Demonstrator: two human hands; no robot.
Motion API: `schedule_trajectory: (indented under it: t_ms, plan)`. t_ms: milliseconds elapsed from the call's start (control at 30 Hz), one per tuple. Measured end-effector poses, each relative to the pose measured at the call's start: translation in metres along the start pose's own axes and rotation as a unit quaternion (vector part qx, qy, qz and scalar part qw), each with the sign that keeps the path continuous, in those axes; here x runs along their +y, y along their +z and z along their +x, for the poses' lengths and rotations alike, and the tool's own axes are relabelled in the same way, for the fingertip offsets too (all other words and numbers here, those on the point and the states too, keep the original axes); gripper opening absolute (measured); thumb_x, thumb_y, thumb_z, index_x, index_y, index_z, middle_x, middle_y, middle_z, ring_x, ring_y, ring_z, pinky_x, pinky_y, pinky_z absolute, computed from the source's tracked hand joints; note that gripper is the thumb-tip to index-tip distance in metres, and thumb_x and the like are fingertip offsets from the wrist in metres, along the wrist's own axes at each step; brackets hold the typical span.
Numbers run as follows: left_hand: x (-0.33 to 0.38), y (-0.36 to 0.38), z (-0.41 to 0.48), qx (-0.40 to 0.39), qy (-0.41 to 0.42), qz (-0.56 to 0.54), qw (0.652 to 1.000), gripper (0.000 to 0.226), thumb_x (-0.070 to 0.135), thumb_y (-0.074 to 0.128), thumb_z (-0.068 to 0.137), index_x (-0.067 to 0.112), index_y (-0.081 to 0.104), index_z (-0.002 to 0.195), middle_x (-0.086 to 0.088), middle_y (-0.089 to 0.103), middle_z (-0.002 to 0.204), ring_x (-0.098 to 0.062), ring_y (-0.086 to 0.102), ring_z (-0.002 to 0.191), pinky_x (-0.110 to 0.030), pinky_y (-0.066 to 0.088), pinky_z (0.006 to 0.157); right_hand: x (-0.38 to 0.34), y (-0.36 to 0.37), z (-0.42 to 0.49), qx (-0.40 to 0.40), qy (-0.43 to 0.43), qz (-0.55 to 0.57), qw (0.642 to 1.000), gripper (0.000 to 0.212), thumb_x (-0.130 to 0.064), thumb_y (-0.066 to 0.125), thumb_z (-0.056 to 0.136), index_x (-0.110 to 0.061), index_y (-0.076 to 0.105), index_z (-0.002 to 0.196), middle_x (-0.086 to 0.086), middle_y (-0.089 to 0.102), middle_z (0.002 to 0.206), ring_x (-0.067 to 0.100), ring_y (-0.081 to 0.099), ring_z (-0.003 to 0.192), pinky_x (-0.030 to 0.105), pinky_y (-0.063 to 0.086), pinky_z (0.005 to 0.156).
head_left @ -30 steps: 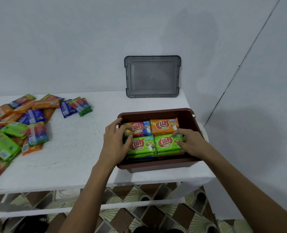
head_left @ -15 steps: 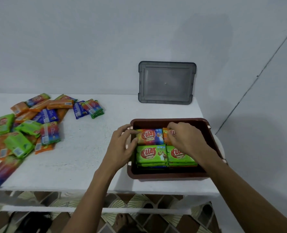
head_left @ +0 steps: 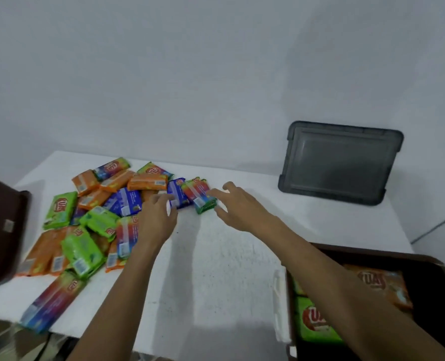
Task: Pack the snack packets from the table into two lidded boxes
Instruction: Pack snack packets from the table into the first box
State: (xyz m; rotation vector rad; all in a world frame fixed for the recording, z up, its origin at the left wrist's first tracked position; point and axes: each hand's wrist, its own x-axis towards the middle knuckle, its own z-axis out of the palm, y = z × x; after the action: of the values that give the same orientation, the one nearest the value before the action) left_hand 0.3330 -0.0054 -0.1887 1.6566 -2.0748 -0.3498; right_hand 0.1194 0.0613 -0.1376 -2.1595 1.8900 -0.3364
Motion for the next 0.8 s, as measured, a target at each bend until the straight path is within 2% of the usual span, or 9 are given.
schedule_trajectory:
  t_ms: [133,233,367,467,600,733,800]
  plan:
    - [-0.050,0.003,0.060,-0.060,-0.001,0.095,0.994,0.042,0.016,0.057,0.087,0.020,0.057,0.129,-0.012,0.051,0.137,-0.039,0.044,0.120,-0.053,0.040,0.098,0.001,0.033,0.058,-0.073,-0.004,-0.032,0.997,0.044,-0.034,0.039,0.101,-0.044,0.033,0.144,0.012,0.022,0.151,0.035,0.039,0.124,0.044,0.048,0.092]
    - [-0.071,0.007,0.091,-0.083,0.027,0.145,0.986,0.045,0.012,0.056,0.088,0.024,0.052,0.131,-0.007,0.039,0.147,-0.037,0.031,0.131,-0.052,0.030,0.103,0.006,0.058,0.086,-0.133,-0.008,-0.041,0.990,0.042,-0.039,0.038,0.101,-0.048,0.034,0.142,0.008,0.007,0.158,0.034,0.031,0.129,0.046,0.044,0.100]
    - [-0.094,0.009,0.121,-0.096,0.052,0.174,0.979,0.043,0.019,0.053,0.091,0.033,0.049,0.132,-0.004,0.036,0.148,-0.035,0.024,0.138,-0.054,0.020,0.108,0.011,0.074,0.099,-0.125,-0.035,-0.026,0.991,0.040,-0.039,0.042,0.099,-0.046,0.038,0.138,0.010,0.012,0.156,0.034,0.035,0.123,0.043,0.046,0.098]
    - [-0.104,0.009,0.134,-0.115,0.066,0.154,0.979,0.044,0.016,0.046,0.094,0.034,0.046,0.135,-0.006,0.042,0.145,-0.034,0.036,0.132,-0.055,0.033,0.103,0.015,0.072,0.099,-0.125,-0.033,-0.031,0.991,0.042,-0.040,0.051,0.095,-0.041,0.040,0.136,0.011,0.012,0.157,0.033,0.035,0.124,0.043,0.047,0.097]
    - [-0.101,0.005,0.135,-0.042,0.118,0.116,0.985,0.039,0.012,0.049,0.096,0.018,0.053,0.135,-0.020,0.059,0.123,-0.039,0.055,0.104,-0.046,0.046,0.085,0.015,0.063,0.098,-0.117,-0.030,-0.045,0.992,0.047,-0.034,0.058,0.093,-0.036,0.039,0.135,0.012,0.025,0.151,0.032,0.042,0.119,0.043,0.050,0.092]
    - [-0.080,-0.006,0.124,0.020,0.185,0.086,0.979,0.037,0.017,0.056,0.096,0.017,0.056,0.132,-0.019,0.064,0.109,-0.038,0.061,0.088,-0.041,0.050,0.071,0.013,0.042,0.090,-0.050,-0.024,-0.057,0.997,0.056,-0.016,0.053,0.096,-0.037,0.030,0.142,0.009,0.048,0.133,0.023,0.049,0.098,0.033,0.047,0.070]
    - [-0.062,-0.012,0.111,0.023,0.203,0.014,0.979,0.031,0.020,0.054,0.098,0.018,0.059,0.128,-0.014,0.066,0.107,-0.032,0.062,0.084,-0.038,0.053,0.067,0.014,0.026,0.080,-0.010,-0.004,-0.022,1.000,0.053,-0.010,0.048,0.096,-0.035,0.033,0.140,0.009,0.059,0.118,0.019,0.051,0.087,0.031,0.045,0.066]
